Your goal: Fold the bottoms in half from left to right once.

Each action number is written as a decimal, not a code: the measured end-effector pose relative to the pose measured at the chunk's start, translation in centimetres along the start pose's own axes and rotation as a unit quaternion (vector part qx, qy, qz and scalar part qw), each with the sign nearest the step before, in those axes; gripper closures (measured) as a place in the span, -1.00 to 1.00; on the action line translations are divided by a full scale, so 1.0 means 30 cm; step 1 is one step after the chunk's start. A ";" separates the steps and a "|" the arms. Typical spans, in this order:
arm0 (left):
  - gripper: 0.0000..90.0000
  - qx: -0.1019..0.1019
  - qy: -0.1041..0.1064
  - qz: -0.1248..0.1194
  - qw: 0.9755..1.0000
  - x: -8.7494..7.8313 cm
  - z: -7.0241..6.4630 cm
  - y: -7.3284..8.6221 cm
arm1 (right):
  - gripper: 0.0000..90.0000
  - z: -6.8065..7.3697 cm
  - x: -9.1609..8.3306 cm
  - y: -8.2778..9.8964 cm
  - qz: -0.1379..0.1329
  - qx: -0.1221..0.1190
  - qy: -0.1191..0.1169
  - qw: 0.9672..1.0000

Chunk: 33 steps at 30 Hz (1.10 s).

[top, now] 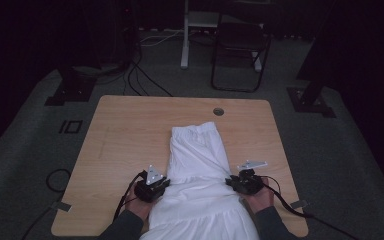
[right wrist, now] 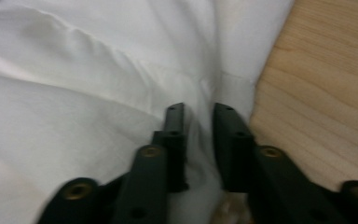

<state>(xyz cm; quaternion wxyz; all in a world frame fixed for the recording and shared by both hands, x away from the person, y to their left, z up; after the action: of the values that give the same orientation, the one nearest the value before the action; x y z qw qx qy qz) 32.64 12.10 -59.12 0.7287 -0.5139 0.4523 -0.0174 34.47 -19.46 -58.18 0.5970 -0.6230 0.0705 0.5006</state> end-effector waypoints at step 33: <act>0.51 0.000 0.003 0.001 1.000 0.005 -0.002 -0.004 | 0.97 -0.077 0.089 -0.462 -0.128 -0.033 0.057 0.990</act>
<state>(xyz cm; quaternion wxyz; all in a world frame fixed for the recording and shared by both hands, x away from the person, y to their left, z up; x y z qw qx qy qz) 32.75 11.93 -59.15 0.7276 -0.5135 0.4546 -0.0181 46.53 -16.14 -51.24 0.6301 -0.6738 0.0075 0.3859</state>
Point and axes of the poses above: each handheld gripper's, and its own axes: x roughly forward along the jaws, y roughly out of its underside, z roughly to its left, the point moved 4 cm from there along x, roughly forward along the jaws, and after that the axes turned 5 degrees about x, right-handed, at the moved point
